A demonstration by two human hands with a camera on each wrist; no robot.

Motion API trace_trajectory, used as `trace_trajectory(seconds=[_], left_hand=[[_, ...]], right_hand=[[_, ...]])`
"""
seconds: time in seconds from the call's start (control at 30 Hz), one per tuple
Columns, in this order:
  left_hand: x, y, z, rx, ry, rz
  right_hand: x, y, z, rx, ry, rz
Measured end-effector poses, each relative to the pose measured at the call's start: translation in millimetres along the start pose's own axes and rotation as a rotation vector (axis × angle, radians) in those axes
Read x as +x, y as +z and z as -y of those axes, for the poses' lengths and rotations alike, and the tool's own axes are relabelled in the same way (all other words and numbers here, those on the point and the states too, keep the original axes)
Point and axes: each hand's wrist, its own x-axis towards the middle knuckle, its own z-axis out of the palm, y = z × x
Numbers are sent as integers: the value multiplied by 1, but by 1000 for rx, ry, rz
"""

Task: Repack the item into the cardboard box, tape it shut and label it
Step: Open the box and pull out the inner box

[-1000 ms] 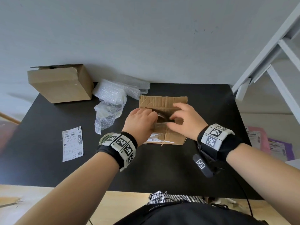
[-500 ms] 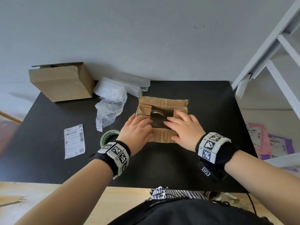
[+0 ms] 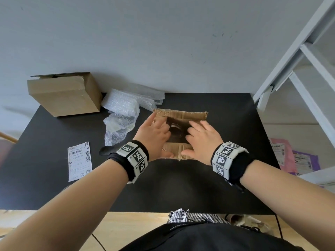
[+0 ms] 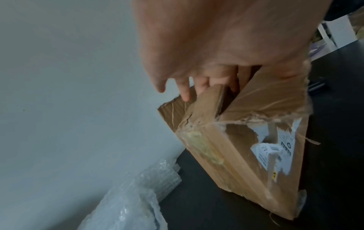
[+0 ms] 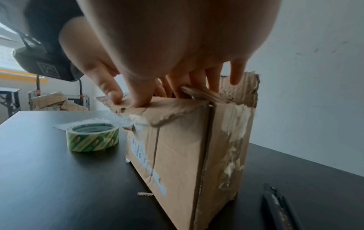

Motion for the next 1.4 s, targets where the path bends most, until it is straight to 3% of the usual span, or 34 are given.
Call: trace_trajectory(seconds=[0.17, 0.43, 0.53, 0.67, 0.87, 0.93, 1.0, 1.1, 1.2, 1.3, 1.4], left_hand=[[-7, -9, 9, -60, -248, -37], [-10, 9, 13, -92, -265, 28], [-12, 18, 6, -166, -339, 39], [-17, 32, -12, -424, -390, 14], [-8, 49, -18, -722, -388, 25], [-6, 50, -19, -754, -403, 6], [-5, 51, -22, -766, -421, -27], [-5, 51, -25, -752, -452, -54], [-4, 49, -27, -735, -469, -68], [-5, 47, -27, -727, -484, -60], [-6, 47, -27, -728, -484, -45]], right_hand=[[-10, -9, -3, 74, 108, -142], [-26, 12, -17, -1, 298, -133], [-29, 21, -19, 185, 382, 8], [-22, 27, -7, 520, 450, 93], [-15, 38, 3, 876, 493, 80], [-13, 38, 0, 866, 484, 117], [-13, 33, -2, 662, 487, 148], [-8, 13, 9, 279, 413, -42], [13, -7, 30, 333, 240, -153], [42, -13, 38, 579, 296, 7], [63, -15, 36, 645, 380, 114]])
